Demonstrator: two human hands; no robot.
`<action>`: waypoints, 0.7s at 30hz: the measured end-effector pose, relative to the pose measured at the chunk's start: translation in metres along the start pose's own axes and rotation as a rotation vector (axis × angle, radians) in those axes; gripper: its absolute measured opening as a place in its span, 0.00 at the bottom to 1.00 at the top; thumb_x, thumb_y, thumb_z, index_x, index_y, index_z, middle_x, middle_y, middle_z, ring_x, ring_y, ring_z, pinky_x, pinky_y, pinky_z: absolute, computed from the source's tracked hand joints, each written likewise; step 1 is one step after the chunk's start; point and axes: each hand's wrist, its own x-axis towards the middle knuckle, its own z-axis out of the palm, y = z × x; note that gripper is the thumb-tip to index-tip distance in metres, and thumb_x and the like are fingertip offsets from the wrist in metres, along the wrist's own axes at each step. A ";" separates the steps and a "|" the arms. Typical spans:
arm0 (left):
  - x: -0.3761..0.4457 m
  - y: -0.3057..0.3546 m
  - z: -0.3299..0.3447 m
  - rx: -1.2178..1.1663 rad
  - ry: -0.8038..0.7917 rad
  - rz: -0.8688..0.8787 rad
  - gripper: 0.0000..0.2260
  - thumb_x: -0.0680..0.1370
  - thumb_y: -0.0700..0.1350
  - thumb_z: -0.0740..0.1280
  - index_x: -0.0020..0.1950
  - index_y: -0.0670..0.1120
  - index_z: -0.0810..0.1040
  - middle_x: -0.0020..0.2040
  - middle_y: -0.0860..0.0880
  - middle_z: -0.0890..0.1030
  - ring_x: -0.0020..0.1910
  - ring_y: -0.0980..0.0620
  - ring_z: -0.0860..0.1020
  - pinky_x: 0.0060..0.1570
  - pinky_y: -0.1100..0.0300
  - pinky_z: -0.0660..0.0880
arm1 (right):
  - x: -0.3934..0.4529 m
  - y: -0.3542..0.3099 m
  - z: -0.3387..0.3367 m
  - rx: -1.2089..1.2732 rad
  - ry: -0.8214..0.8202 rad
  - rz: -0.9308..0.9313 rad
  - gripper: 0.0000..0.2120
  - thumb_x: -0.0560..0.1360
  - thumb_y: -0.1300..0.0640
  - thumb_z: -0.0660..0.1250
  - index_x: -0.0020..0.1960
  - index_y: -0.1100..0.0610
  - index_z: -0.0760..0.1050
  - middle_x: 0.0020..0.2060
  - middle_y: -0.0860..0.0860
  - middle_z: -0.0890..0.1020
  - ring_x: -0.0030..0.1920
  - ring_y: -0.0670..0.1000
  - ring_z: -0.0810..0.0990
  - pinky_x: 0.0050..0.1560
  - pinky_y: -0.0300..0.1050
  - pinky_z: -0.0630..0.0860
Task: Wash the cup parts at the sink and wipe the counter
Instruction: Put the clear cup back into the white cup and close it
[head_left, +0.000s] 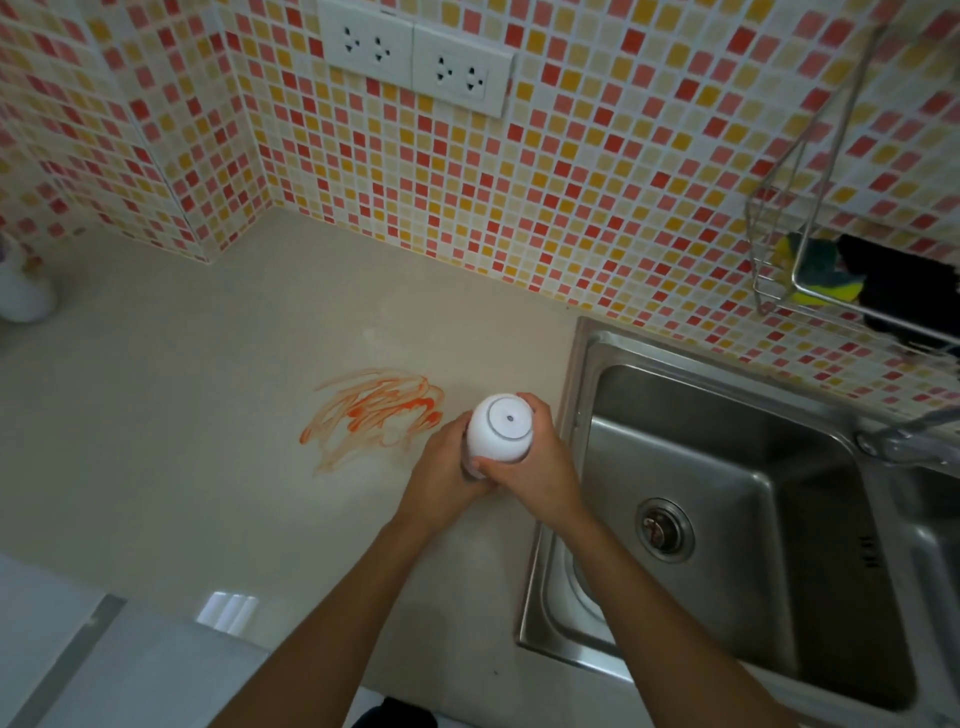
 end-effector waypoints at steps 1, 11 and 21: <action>-0.001 0.002 -0.001 -0.018 0.019 0.011 0.29 0.66 0.48 0.77 0.65 0.55 0.73 0.59 0.61 0.79 0.58 0.65 0.76 0.57 0.61 0.76 | 0.000 0.000 0.004 -0.009 -0.013 -0.006 0.41 0.59 0.53 0.81 0.64 0.42 0.61 0.56 0.40 0.74 0.58 0.43 0.74 0.59 0.39 0.72; -0.010 0.001 -0.005 -0.042 0.071 -0.013 0.28 0.66 0.50 0.74 0.63 0.61 0.68 0.56 0.68 0.74 0.54 0.76 0.72 0.52 0.80 0.67 | 0.004 0.013 0.013 0.042 -0.041 0.015 0.44 0.60 0.53 0.81 0.68 0.43 0.60 0.58 0.39 0.73 0.60 0.42 0.73 0.60 0.39 0.72; -0.020 0.011 -0.033 0.127 -0.097 -0.099 0.37 0.67 0.37 0.69 0.75 0.46 0.60 0.72 0.47 0.68 0.71 0.48 0.67 0.69 0.54 0.65 | -0.002 -0.003 -0.011 0.089 -0.087 0.081 0.58 0.62 0.34 0.75 0.76 0.40 0.38 0.78 0.44 0.52 0.77 0.44 0.51 0.75 0.48 0.53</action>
